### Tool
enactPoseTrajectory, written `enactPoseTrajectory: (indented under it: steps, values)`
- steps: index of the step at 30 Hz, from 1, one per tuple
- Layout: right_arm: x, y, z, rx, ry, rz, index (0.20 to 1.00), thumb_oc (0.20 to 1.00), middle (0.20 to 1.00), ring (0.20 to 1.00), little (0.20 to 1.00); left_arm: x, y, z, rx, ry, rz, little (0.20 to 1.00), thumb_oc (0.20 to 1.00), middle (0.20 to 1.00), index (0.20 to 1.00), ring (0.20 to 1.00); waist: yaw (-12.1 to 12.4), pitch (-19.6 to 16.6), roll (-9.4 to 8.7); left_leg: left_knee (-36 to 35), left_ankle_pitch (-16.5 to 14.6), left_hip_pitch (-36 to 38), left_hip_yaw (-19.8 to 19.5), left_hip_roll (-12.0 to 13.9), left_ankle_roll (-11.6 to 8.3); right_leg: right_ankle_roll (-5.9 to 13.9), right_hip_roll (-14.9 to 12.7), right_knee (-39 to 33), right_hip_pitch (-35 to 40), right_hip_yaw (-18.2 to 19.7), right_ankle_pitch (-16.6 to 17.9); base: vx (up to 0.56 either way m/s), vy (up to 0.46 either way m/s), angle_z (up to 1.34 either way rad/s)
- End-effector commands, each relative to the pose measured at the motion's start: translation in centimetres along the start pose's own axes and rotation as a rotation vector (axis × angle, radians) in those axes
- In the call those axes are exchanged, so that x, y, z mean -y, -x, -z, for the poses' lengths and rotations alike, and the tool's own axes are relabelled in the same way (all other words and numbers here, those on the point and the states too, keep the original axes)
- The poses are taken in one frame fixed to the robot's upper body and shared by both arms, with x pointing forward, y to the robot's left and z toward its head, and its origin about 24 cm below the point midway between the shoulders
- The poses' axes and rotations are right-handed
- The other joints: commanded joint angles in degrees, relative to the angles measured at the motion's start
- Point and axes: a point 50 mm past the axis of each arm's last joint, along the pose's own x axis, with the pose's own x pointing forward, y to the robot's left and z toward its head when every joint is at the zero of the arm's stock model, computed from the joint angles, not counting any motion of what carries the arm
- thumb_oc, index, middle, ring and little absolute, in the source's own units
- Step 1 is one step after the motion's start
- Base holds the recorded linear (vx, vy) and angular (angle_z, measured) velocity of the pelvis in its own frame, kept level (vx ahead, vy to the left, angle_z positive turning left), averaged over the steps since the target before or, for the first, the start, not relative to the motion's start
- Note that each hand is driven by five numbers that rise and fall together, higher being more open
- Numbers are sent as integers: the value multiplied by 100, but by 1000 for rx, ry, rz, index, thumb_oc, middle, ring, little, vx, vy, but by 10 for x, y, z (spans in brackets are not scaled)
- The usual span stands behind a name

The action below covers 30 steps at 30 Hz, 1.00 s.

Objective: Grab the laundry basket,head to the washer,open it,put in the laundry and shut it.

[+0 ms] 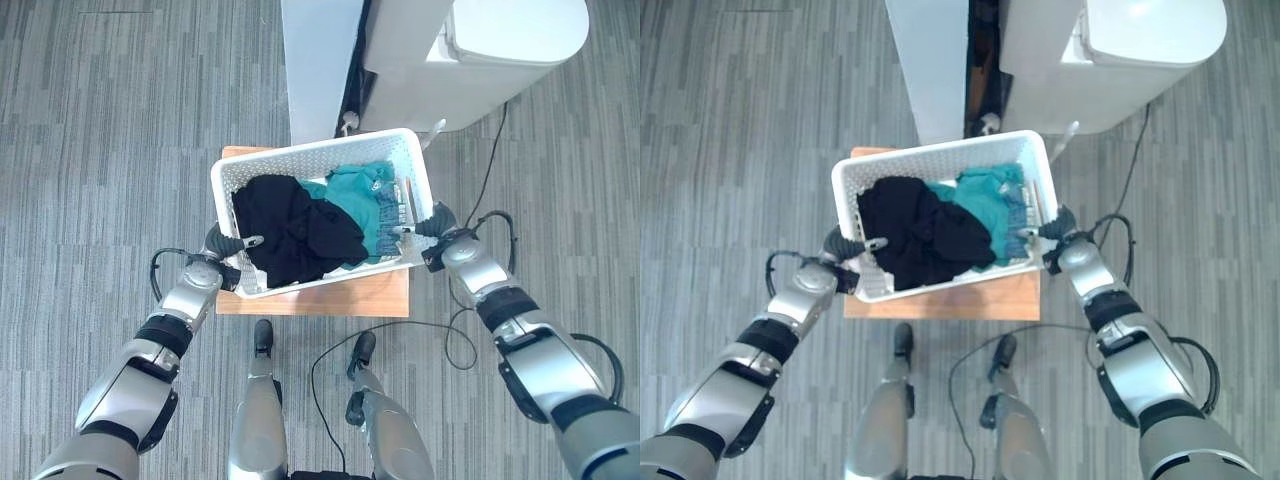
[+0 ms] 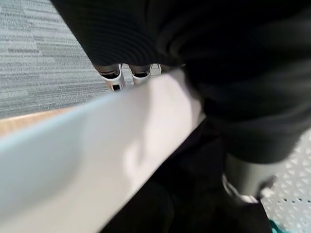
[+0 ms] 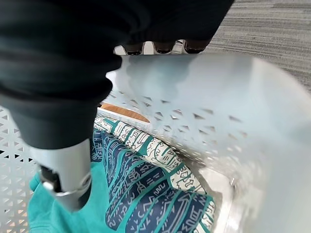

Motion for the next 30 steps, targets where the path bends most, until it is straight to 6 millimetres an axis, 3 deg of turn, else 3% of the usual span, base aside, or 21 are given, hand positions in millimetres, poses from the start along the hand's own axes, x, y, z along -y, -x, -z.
enactPoseTrajectory:
  steps: [1, 2, 3, 4, 5, 6, 7, 14, 18, 21, 23, 24, 28, 29, 30]
  values:
    - [-8, -3, -32, 94, -7, -50, 730, 730, 730, 730, 730, 29, -2, 12, -72, -71, 95, 545, 545, 545, 545, 545, -67, 5, -17, 427, -261, -296, -125, 230, 10, 412, -707, 839, -522, 73, -215, 0, 0, 0]
    - [-9, -3, -34, 96, -11, -53, 589, 589, 589, 589, 589, 29, -3, 16, -97, -85, 95, 445, 445, 445, 445, 445, -74, 20, -13, 426, -255, -306, -118, 224, 11, 420, -712, 841, -533, 74, -207, 0, 0, 0]
    - [-9, -3, -34, 96, -11, -53, 567, 567, 567, 567, 567, 29, -3, 16, -97, -84, 95, 300, 300, 300, 300, 300, -73, 21, -13, 426, -255, -306, -118, 224, 11, 420, -712, 841, -533, 74, -207, 0, 0, 0]
    - [-9, -3, -37, 106, -11, -54, 492, 492, 492, 492, 492, 28, -3, 20, -115, -107, 98, 200, 200, 200, 200, 200, -77, 33, -7, 423, -254, -307, -110, 222, 13, 430, -717, 842, -553, 83, -196, 0, 0, 0]
    - [-9, -3, -40, 117, -8, -53, 438, 438, 438, 438, 438, 28, -3, 20, -116, -111, 99, 200, 200, 200, 200, 200, -73, 43, -6, 423, -253, -308, -105, 222, 15, 435, -721, 846, -560, 79, -189, 0, 0, 0]
    - [-9, -3, -40, 117, -8, -53, 250, 250, 250, 250, 250, 28, -3, 20, -116, -111, 99, 200, 200, 200, 200, 200, -72, 43, -6, 423, -253, -308, -104, 222, 15, 435, -721, 846, -561, 80, -189, 0, 0, 0]
    - [-9, -3, -42, 129, -10, -49, 200, 200, 200, 200, 200, 30, -3, 21, -121, -111, 106, 200, 200, 200, 200, 200, -70, 58, -6, 431, -250, -310, -88, 218, 17, 443, -720, 849, -574, 86, -178, 0, 0, 0]
    - [-6, 3, -46, 206, -6, -26, 200, 200, 200, 200, 200, 33, -5, 6, -48, -179, 124, 200, 200, 200, 200, 200, -99, 78, 35, 367, -235, -307, -80, 203, 35, 455, -745, 835, -597, 82, -179, 9, 17, -6]
    - [3, 10, -35, 230, -8, 14, 200, 200, 200, 200, 200, 31, -2, -14, 58, -230, 131, 200, 200, 200, 200, 200, -119, 25, 83, 342, -267, -271, -89, 189, 47, 467, -779, 871, -557, 57, -231, 5, 6, -2]
    - [13, 18, -12, 213, -21, 46, 200, 200, 200, 200, 200, 26, 3, -25, 134, -264, 126, 200, 200, 200, 200, 200, -132, -92, 110, 350, -351, -206, -133, 169, 64, 490, -820, 928, -483, 48, -307, 27, 3, 0]
    - [22, 28, 14, 179, -31, 67, 200, 200, 200, 200, 200, 26, 10, -25, 178, -258, 153, 200, 200, 200, 200, 200, -139, -227, 126, 396, -462, -92, -145, 135, 87, 523, -889, 1013, -347, 30, -379, 51, 29, 8]
    - [22, 28, 15, 176, -31, 67, 200, 200, 200, 200, 200, 27, 11, -24, 177, -258, 155, 200, 200, 200, 200, 200, -135, -235, 126, 398, -466, -87, -146, 133, 88, 524, -891, 1013, -340, 28, -382, 58, 43, 14]
    - [35, 43, 56, 93, -58, 88, 200, 200, 200, 200, 200, 30, 25, -21, 229, -220, 219, 200, 200, 200, 200, 200, -162, -521, 119, 437, -653, 249, -137, 7, 160, 586, -1036, 1079, 10, -19, -433, 63, 53, 13]
    - [35, 43, 56, 93, -58, 88, 200, 200, 200, 200, 200, 30, 25, -21, 228, -220, 219, 200, 200, 200, 200, 200, -164, -525, 116, 433, -648, 247, -138, 3, 161, 588, -1039, 1074, 11, -21, -429, 123, 80, 9]
    - [39, 50, 72, 53, -69, 82, 200, 200, 200, 200, 200, 31, 32, -18, 236, -220, 260, 200, 200, 200, 200, 200, -191, -672, 126, 460, -761, 475, -113, -59, 208, 620, -1100, 1095, 209, -38, -456, 129, 120, 9]
